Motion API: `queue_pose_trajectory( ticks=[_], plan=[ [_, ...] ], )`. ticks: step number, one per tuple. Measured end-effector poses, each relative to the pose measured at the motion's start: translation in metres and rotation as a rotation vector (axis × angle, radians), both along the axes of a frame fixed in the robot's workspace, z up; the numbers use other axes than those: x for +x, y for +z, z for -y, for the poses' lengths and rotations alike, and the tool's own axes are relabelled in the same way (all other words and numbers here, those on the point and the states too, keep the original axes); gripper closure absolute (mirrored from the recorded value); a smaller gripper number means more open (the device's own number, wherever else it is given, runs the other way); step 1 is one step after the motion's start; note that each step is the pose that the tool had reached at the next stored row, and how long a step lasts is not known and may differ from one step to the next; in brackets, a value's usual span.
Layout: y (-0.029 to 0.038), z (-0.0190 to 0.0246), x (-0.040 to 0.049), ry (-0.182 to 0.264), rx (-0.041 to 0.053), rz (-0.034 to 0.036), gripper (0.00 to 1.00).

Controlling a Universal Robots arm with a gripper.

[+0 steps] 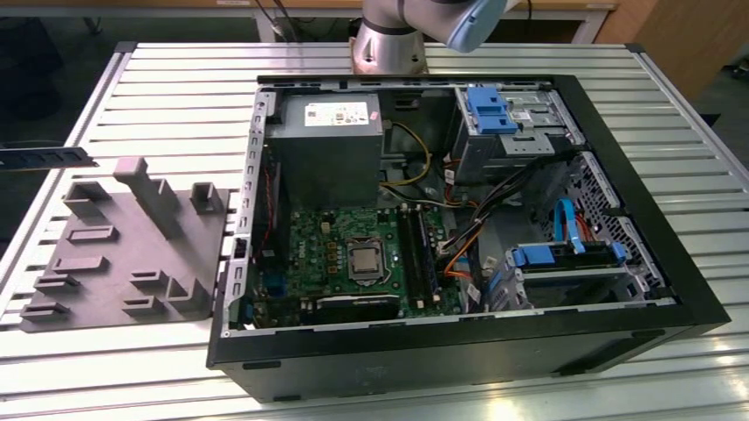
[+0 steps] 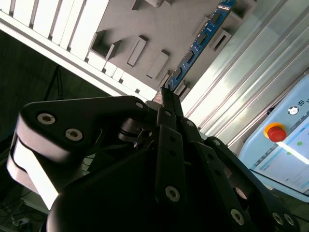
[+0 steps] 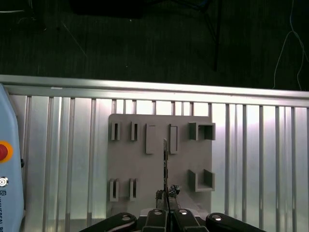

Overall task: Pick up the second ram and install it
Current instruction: 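Pick up the second ram and move it above second insertion slot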

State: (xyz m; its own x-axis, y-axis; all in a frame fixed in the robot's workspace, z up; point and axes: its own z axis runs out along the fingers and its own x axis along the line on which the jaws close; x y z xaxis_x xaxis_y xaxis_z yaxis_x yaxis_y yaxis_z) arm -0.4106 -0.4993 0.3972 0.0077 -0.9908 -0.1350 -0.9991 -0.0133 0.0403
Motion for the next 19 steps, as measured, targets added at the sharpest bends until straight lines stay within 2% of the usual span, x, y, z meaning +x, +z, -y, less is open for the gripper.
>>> queue_pose_trajectory(
  ticks=[19],
  plan=[
    [0.0000, 0.0000, 0.0063, 0.000, -0.0001, -0.0001, 0.89]
  ],
)
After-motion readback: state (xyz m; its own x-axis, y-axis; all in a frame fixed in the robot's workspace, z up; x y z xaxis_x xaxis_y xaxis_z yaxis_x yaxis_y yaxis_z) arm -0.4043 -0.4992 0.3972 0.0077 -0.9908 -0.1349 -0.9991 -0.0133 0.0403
